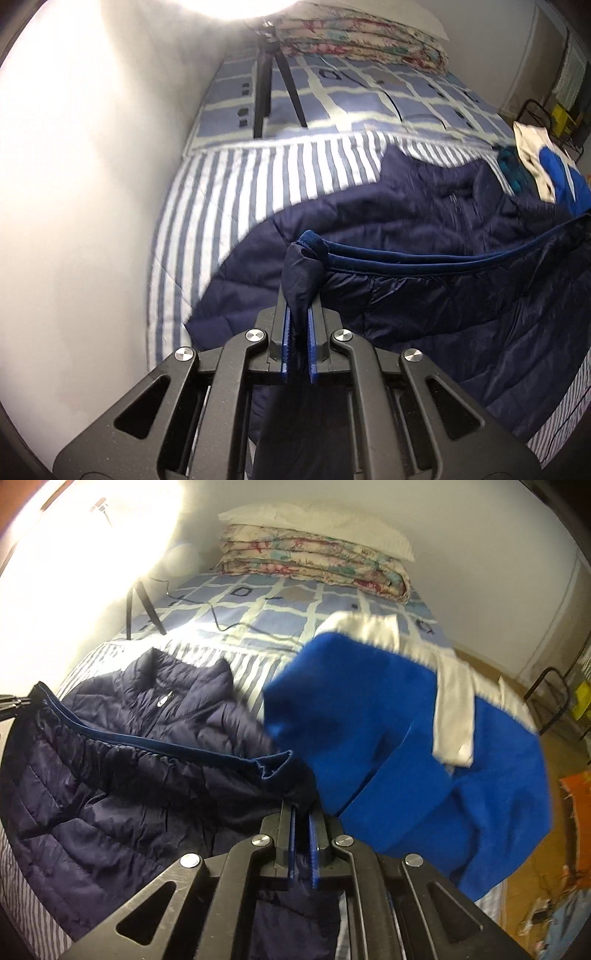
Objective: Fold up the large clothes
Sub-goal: 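Lower the hem onto the jacket and open both tools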
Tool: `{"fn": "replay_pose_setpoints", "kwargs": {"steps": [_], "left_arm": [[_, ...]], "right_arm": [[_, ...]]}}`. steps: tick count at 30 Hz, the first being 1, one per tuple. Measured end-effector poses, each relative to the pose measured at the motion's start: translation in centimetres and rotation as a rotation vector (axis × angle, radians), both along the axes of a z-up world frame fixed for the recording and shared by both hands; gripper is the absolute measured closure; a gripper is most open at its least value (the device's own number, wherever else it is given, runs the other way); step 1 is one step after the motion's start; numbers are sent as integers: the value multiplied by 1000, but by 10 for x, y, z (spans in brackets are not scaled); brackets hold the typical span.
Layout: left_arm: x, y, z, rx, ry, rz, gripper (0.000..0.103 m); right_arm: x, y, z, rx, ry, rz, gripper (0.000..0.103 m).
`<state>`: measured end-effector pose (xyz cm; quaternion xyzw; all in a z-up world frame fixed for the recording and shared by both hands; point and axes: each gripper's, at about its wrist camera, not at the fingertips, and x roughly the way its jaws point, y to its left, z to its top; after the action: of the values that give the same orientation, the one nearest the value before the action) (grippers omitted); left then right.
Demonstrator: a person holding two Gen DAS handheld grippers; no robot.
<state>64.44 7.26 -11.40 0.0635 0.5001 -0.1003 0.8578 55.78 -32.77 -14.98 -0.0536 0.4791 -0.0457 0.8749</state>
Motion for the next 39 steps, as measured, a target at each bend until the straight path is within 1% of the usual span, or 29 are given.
{"fn": "replay_pose_setpoints", "kwargs": {"steps": [4,9,13,20,22,26,28,29,30,31,32,33,35,37,39], "left_arm": [[26,-3,11,25,-31,21,98],[62,-14,9,52,-49,18,98],[85,-23,-1,77,-58,7,98],[117,-30,-21,81,-60,26,98],[124,-37,-29,99,-67,21,98],[130,-51,-53,147,-43,25,98],[132,-56,-65,156,0,24,95],[132,-58,-69,160,10,24,90],[132,-60,-69,158,11,22,82],[131,-60,-67,150,11,23,80],[131,-59,-64,139,8,24,75],[130,-58,-61,128,9,22,72],[128,-53,-48,105,10,19,71],[124,-45,-31,96,-11,19,71],[116,-36,-13,64,-40,32,71]], "right_arm": [[23,2,17,-44,-1,-19,100],[57,7,21,-106,-2,-41,100],[79,5,14,-132,8,-69,100],[102,4,1,-195,27,-71,100],[107,2,-3,-209,31,-74,100],[113,3,-15,-245,49,-79,100],[114,9,-21,-305,60,-71,96],[115,12,-23,-335,67,-62,89],[115,14,-24,-361,76,-58,82],[114,15,-23,-375,77,-60,78],[113,13,-19,-369,74,-66,70],[111,9,-14,-348,74,-73,58],[103,0,-1,-302,57,-108,48],[89,-4,17,-231,15,-137,48],[74,2,30,-193,-18,-140,48]]}}
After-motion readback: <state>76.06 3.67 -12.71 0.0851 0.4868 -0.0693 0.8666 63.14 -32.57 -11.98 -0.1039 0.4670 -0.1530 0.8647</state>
